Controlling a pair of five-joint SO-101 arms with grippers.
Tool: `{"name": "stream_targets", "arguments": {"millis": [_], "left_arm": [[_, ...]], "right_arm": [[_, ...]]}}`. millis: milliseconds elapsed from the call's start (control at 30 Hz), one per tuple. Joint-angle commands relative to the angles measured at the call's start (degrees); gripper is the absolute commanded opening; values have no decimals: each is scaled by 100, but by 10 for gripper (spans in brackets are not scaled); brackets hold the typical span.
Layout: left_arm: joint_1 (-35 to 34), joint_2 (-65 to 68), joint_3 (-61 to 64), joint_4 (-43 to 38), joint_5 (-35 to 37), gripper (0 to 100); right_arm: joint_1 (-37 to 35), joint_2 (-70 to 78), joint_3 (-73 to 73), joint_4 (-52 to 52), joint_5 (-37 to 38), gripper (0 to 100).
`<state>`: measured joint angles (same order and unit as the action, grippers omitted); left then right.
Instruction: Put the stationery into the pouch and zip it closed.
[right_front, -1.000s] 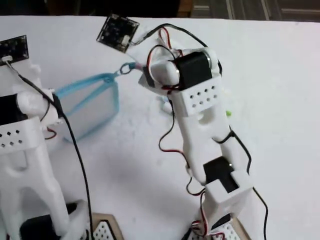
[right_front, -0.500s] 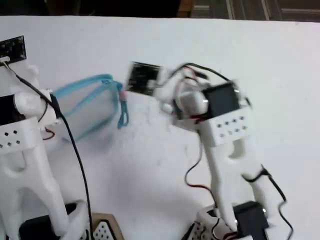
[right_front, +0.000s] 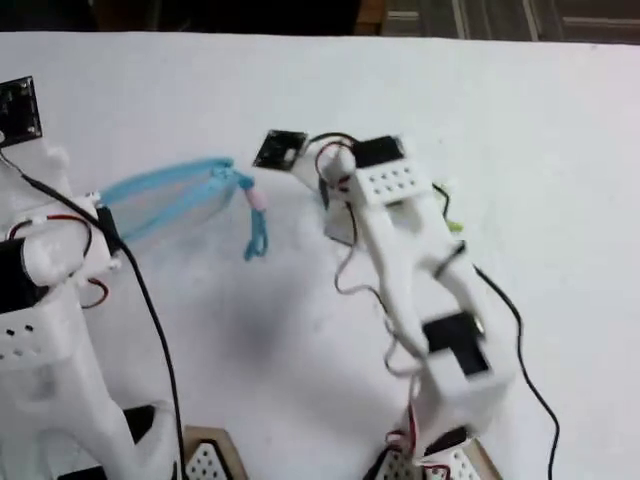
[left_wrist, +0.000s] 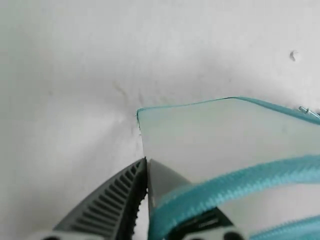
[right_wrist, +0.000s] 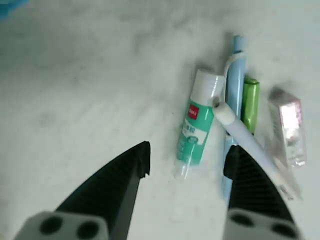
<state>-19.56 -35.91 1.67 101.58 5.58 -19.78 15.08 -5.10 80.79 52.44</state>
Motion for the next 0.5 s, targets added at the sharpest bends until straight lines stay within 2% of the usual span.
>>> {"name": "stream_targets", "arguments": {"millis": [0, 200, 467], "left_arm": [[31, -22, -62, -105, 0, 22], [31, 4, -62, -105, 0, 22], [31, 4, -62, -105, 0, 22]], "right_arm": [[-22, 1103, -1029, -48, -44, 239], [40, 2826, -2725, 303, -53, 238], [48, 4391, -4818, 1367, -26, 237]]}}
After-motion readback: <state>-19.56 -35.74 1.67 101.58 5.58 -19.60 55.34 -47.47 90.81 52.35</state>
